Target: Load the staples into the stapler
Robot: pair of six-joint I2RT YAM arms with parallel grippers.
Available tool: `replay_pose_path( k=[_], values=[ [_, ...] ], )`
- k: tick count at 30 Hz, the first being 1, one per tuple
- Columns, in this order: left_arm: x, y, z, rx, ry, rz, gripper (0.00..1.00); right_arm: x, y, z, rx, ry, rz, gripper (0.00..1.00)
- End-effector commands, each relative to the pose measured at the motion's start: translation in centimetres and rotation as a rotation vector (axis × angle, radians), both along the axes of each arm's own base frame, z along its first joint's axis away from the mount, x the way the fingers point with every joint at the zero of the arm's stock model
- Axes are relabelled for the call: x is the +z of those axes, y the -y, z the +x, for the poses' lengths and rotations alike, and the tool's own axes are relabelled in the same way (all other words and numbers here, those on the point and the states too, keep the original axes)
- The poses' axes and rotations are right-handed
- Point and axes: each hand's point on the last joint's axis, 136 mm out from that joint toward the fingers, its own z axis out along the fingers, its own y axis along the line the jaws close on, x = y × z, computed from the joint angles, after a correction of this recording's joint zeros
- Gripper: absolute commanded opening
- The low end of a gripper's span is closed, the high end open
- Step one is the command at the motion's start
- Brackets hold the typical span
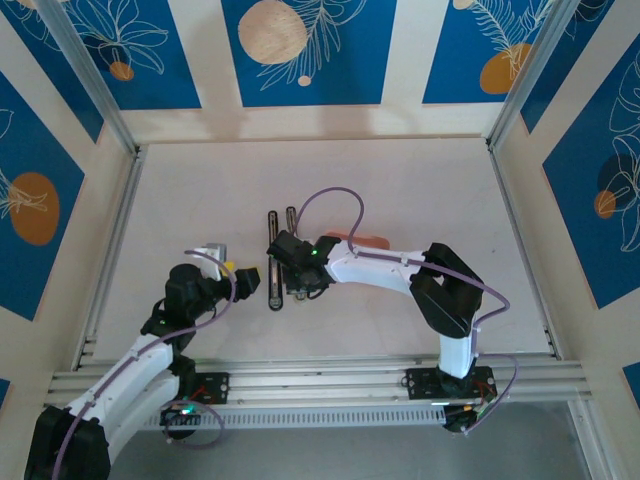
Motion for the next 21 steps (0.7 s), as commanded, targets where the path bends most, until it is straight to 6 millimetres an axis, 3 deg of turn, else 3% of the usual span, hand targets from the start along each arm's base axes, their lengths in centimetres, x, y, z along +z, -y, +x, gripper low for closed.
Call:
replay_pose_path(
  k=[1,21],
  values=[
    [0.19,0.26,-0.12,-0.016,0.015,0.01,0.86,-1.16,1.03,-0.2,-0.013,-0.022,-0.047,0.14],
    [0.15,0.21,-0.18,-0.015,0.014,0.012,0.86,-1.96,1.49,-0.48,-0.018,-0.041,-0.075,0.14]
  ],
)
